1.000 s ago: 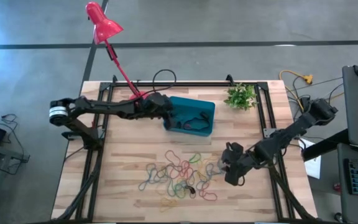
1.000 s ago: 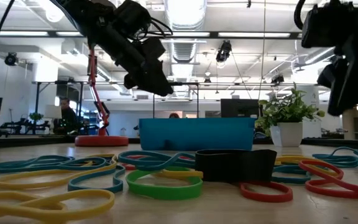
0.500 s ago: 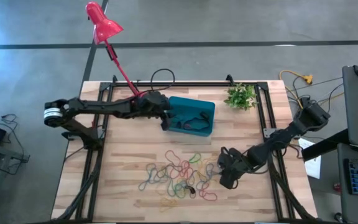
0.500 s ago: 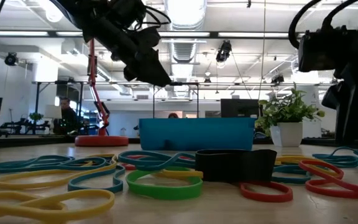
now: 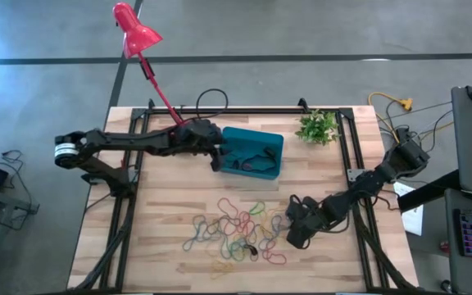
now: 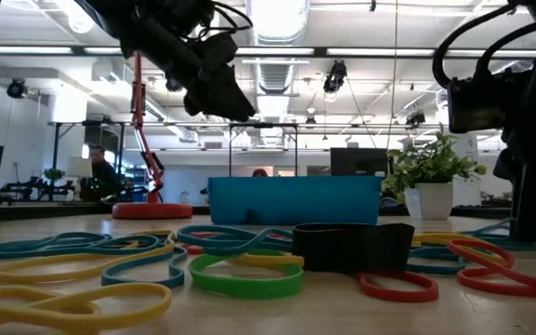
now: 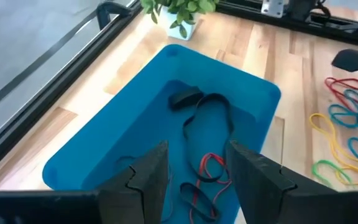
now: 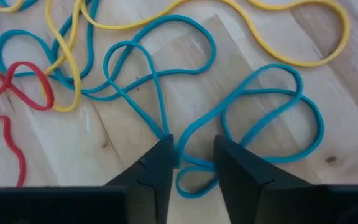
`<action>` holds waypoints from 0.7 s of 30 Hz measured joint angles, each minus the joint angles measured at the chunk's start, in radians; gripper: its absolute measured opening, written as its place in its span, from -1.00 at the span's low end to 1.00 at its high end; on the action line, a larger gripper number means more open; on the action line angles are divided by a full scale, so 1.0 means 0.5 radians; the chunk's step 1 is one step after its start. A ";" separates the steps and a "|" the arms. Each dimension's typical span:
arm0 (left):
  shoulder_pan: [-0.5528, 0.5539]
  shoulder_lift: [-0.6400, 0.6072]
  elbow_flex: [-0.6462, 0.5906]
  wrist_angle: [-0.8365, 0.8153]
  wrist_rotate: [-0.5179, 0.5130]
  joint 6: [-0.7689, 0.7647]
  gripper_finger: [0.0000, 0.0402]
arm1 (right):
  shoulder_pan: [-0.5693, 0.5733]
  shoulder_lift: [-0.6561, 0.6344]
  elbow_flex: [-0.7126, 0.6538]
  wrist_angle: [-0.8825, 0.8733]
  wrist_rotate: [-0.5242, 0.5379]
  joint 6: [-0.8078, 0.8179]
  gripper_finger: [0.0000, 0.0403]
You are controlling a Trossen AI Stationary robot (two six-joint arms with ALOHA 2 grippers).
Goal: Pick and place rubber bands into bin
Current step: Put the blue rubber band into the blue bin
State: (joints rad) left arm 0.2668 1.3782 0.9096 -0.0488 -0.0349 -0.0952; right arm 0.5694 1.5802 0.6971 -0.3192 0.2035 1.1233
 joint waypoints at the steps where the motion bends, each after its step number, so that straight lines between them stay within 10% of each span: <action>1: 0.000 -0.008 0.000 0.001 0.001 0.000 -0.26 | 0.000 -0.002 0.000 0.005 0.001 -0.006 -0.59; 6: 0.000 -0.054 0.000 -0.014 0.003 -0.006 -0.26 | 0.000 -0.059 0.045 0.014 0.014 -0.131 -0.92; 21: -0.123 -0.108 -0.012 -0.372 0.211 -0.118 -0.26 | -0.112 -0.383 0.501 -0.297 0.457 -0.708 -0.96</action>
State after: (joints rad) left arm 0.2052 1.3243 0.9037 -0.2346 0.0706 -0.1543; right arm 0.5133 1.3886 0.9475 -0.4679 0.4319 0.7692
